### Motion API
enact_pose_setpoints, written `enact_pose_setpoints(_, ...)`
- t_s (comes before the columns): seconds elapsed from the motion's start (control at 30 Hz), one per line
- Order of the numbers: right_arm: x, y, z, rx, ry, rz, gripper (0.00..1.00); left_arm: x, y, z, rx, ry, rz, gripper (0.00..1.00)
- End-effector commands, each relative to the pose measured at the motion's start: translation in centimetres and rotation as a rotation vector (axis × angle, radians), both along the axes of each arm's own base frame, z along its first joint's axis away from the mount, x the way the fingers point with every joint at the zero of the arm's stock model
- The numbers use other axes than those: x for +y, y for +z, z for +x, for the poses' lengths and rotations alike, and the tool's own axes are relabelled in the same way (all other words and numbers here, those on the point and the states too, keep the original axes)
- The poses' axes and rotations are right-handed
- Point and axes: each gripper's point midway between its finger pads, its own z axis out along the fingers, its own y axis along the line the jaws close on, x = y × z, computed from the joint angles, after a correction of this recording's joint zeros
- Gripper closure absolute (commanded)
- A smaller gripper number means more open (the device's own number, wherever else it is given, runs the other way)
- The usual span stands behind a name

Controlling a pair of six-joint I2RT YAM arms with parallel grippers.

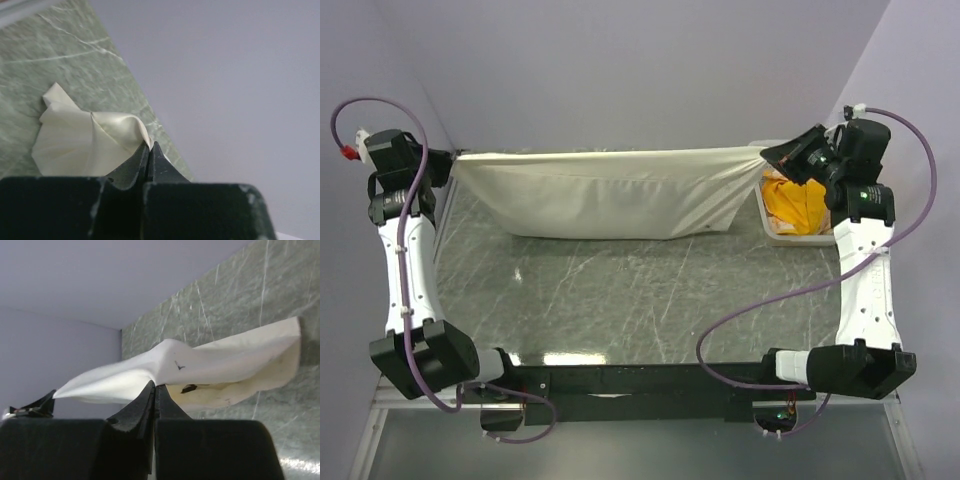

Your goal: Put the pillow into the pillowcase

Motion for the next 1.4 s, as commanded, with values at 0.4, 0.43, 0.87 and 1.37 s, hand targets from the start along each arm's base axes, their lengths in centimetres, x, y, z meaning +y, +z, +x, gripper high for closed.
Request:
enact_pose_setpoints(0.4,0.2,20.0,1.9,-0.441,0.069,0.175,1.00,1.5,21.3,3.9,-0.441,-0.067,0.048,0.99)
enact_pose_setpoints(0.43,0.1,17.4,2.3,-0.382,0.057,0.181,1.00,2.1,22.5,1.1,-0.472,-0.033,0.068,0.99)
enact_pose_setpoints(0.87,2.3,-18.2,-9.6,0.140,0.063,-0.019,0.52,3.9,-11.0,-9.4,0.059,0.202,-0.111,0.48)
enact_pose_setpoints(1.37,6.7,-21.2,-1.6,0.208,0.105,-0.276,0.14,-5.6,-14.5,-7.6,0.283,0.021,0.215,0.22)
